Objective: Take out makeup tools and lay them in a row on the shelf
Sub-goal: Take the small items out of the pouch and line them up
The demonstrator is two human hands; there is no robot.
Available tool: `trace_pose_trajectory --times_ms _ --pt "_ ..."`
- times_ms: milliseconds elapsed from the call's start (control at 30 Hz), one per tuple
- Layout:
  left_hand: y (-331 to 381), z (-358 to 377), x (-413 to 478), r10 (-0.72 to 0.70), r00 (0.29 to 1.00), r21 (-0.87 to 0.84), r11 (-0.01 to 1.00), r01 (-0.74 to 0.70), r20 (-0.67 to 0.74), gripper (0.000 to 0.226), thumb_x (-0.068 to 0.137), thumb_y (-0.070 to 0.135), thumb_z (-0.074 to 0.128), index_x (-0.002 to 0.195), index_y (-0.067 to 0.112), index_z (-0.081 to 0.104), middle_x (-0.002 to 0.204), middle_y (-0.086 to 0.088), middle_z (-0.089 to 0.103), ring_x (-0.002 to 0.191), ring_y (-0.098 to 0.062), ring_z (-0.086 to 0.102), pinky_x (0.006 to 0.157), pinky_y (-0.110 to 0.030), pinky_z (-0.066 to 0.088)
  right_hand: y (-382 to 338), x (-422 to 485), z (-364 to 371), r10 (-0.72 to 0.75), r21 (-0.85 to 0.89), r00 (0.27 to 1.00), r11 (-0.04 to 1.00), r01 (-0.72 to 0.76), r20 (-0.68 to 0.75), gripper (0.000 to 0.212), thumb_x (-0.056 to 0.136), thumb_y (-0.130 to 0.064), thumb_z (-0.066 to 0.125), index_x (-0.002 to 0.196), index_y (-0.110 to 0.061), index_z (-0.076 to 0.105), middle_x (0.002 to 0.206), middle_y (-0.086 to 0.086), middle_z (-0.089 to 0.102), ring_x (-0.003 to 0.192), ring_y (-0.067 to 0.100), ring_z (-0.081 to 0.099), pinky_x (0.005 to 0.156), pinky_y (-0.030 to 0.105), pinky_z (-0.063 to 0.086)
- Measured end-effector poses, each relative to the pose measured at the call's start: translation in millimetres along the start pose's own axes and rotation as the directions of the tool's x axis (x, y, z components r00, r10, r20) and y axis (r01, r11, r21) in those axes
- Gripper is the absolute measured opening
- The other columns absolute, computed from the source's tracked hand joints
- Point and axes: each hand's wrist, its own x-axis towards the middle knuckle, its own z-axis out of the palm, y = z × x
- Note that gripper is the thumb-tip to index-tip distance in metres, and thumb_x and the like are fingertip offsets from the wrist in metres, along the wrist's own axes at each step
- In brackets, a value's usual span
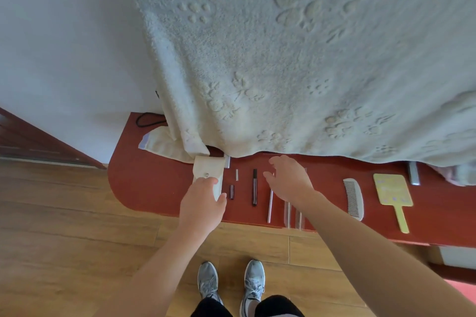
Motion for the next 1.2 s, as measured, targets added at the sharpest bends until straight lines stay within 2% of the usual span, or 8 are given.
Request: trace_pose_trajectory --times_ms 333,567,700,867,1100,1200 --pt "33 5 16 0.203 0.975 0.139 0.967 -0.214 0.084 0.053 0.099 0.040 0.052 0.144 0.013 0.045 0.144 -0.004 0.049 0.136 -0.023 0.043 0.111 -0.036 0.036 43 -41 -31 0.058 -0.086 0.998 0.994 -0.061 -0.032 0.049 0.097 -0.042 0.045 0.138 -0.016 0.045 0.139 0.003 0.045 0.127 0.023 0.040 0.103 0.037 0.039" --pt "50 -8 24 0.335 0.927 0.218 0.904 -0.367 0.170 0.061 0.103 0.046 0.038 0.154 0.013 0.031 0.162 -0.009 0.026 0.150 -0.025 0.021 0.121 -0.040 0.021 45 -80 -49 0.120 -0.127 0.989 0.983 -0.130 -0.084 0.057 0.098 -0.047 0.040 0.144 -0.015 0.038 0.149 0.003 0.038 0.137 0.024 0.033 0.112 0.041 0.033" --pt "53 -14 25 0.410 0.886 0.271 0.847 -0.458 0.216 0.060 0.103 0.047 0.034 0.152 0.014 0.031 0.161 -0.010 0.028 0.149 -0.026 0.023 0.120 -0.045 0.024 45 -98 -49 0.166 -0.175 0.981 0.968 -0.182 -0.099 0.062 0.097 -0.052 0.036 0.147 -0.016 0.033 0.154 0.002 0.032 0.142 0.022 0.026 0.113 0.040 0.027" --pt "46 -20 29 0.457 0.846 0.327 0.783 -0.529 0.275 0.061 0.102 0.048 0.030 0.152 0.013 0.030 0.159 -0.010 0.029 0.147 -0.027 0.024 0.117 -0.048 0.027 38 -119 -46 0.202 -0.139 0.972 0.966 -0.218 -0.117 0.064 0.098 -0.052 0.033 0.150 -0.014 0.028 0.155 0.003 0.029 0.144 0.023 0.021 0.118 0.041 0.023" --pt "48 -33 23 0.524 0.807 0.353 0.725 -0.591 0.275 0.056 0.101 0.046 0.030 0.145 0.012 0.038 0.140 -0.006 0.047 0.130 -0.026 0.041 0.107 -0.046 0.039 28 -147 -44 0.239 -0.162 0.949 0.948 -0.274 -0.207 0.062 0.098 -0.049 0.029 0.149 -0.014 0.030 0.152 0.002 0.035 0.142 0.021 0.024 0.120 0.041 0.017" --pt "54 -37 17 0.540 0.796 0.349 0.715 -0.606 0.274 0.058 0.101 0.047 0.030 0.147 0.012 0.035 0.148 -0.006 0.042 0.138 -0.026 0.036 0.112 -0.047 0.035 26 -158 -44 0.245 -0.140 0.941 0.949 -0.282 -0.233 0.061 0.099 -0.048 0.029 0.150 -0.014 0.030 0.153 0.003 0.034 0.143 0.021 0.023 0.121 0.039 0.014"
